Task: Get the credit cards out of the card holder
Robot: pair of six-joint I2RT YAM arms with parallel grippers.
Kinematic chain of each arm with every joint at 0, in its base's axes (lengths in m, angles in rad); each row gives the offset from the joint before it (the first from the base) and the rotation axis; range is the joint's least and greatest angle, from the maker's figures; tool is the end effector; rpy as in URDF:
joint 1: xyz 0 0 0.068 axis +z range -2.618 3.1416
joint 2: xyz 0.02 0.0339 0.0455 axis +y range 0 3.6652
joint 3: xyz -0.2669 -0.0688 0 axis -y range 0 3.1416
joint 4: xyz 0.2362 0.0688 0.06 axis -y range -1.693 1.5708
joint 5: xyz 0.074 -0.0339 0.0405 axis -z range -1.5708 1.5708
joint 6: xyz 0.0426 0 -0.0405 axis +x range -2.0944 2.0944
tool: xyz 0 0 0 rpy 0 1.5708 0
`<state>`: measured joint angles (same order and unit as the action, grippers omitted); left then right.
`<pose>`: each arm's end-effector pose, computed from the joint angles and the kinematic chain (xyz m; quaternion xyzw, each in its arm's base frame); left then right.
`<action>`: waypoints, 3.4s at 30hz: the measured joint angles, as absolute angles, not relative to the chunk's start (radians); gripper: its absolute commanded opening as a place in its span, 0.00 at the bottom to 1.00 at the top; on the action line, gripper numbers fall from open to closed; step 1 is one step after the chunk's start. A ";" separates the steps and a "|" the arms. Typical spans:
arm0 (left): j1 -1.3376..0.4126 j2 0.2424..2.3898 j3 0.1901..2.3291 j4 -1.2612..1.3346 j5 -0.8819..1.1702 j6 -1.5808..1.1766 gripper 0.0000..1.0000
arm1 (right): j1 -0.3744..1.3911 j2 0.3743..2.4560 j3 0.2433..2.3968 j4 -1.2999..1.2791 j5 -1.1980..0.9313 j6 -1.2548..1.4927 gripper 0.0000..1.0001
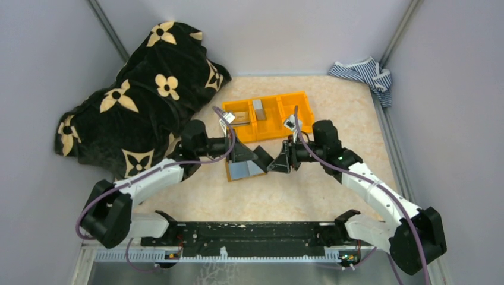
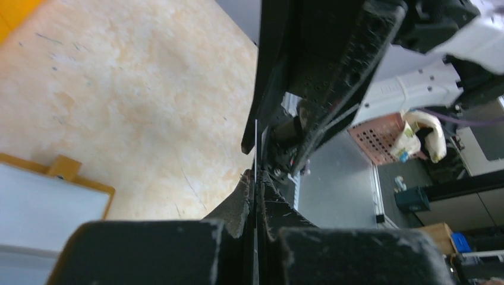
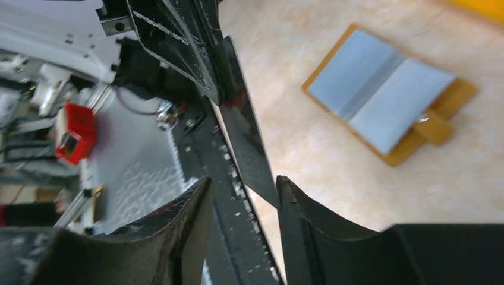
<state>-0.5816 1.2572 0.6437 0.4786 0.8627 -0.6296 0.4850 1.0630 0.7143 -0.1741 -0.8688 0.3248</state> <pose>0.2046 -0.1732 0.2668 0.2585 0.6906 -0.5991 0.3121 0.1800 0.1316 0.2717 -0.2727 0.7660 0.5137 0.2736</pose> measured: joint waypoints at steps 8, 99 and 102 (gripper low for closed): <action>-0.583 1.495 0.835 0.522 0.677 -0.673 0.00 | 0.319 0.921 0.690 -0.189 -0.590 0.362 0.39; -0.691 2.283 1.975 -0.377 -0.538 -0.633 0.16 | 0.274 0.830 0.437 -0.109 -0.473 0.397 0.36; -0.691 2.257 1.942 -0.370 -0.529 -0.631 0.21 | 0.274 0.834 0.437 -0.105 -0.473 0.397 0.36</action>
<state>-0.6910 2.2570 1.9415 -0.3698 -0.5293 -0.6312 0.2737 0.8341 0.4374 -0.1047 -0.4732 0.3969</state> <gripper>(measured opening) 0.166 0.364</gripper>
